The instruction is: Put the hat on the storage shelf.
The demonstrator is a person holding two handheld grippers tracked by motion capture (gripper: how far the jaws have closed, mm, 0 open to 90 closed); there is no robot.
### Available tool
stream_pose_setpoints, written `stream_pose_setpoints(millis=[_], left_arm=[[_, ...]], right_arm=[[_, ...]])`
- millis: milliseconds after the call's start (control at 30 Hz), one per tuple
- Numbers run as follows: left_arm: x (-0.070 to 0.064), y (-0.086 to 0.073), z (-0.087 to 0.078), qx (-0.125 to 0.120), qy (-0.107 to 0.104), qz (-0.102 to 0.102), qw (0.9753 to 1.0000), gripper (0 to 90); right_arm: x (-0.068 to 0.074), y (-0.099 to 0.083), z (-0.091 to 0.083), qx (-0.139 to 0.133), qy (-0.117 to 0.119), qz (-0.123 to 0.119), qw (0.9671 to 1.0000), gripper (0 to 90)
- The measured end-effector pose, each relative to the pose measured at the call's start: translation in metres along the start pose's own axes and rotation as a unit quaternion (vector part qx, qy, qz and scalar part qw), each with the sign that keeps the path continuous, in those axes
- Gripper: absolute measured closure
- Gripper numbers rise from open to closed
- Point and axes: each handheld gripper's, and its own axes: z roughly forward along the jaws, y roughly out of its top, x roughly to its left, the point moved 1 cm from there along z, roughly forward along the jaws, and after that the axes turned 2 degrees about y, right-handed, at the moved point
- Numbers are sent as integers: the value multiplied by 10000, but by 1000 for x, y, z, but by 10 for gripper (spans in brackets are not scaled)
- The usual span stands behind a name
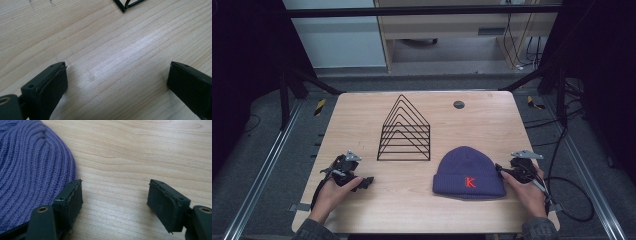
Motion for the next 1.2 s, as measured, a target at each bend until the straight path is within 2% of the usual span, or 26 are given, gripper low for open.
stream_pose_setpoints(millis=[200,467,500,733,867,933,1000,1133,1200], left_arm=[[-1,0,0,21,5,12,10000,9],[-2,0,1,53,-30,25,10000,0],[-2,0,1,58,-33,26,10000,0],[-3,-1,0,55,-21,56,10000,0],[-3,0,0,62,-28,57,10000,0],[-3,-1,0,64,-34,73,9999,0],[-4,-1,0,64,-34,80,9999,0],[-5,0,0,66,-55,56,9999,0],[-5,0,0,66,-56,60,9999,0]], right_arm=[[1,1,1,32,-4,8,10000,242],[-1,3,-1,142,25,37,9999,257],[-2,3,-2,184,-14,36,9998,265],[-2,7,-14,3,-197,74,9998,350],[1,10,-22,-122,-247,-84,9996,459],[2,11,-23,-124,-263,-92,9995,468],[4,12,-25,-182,-210,-95,9996,506],[10,15,-28,-282,-162,-213,9992,526],[13,16,-28,-286,-51,-224,9993,522]])
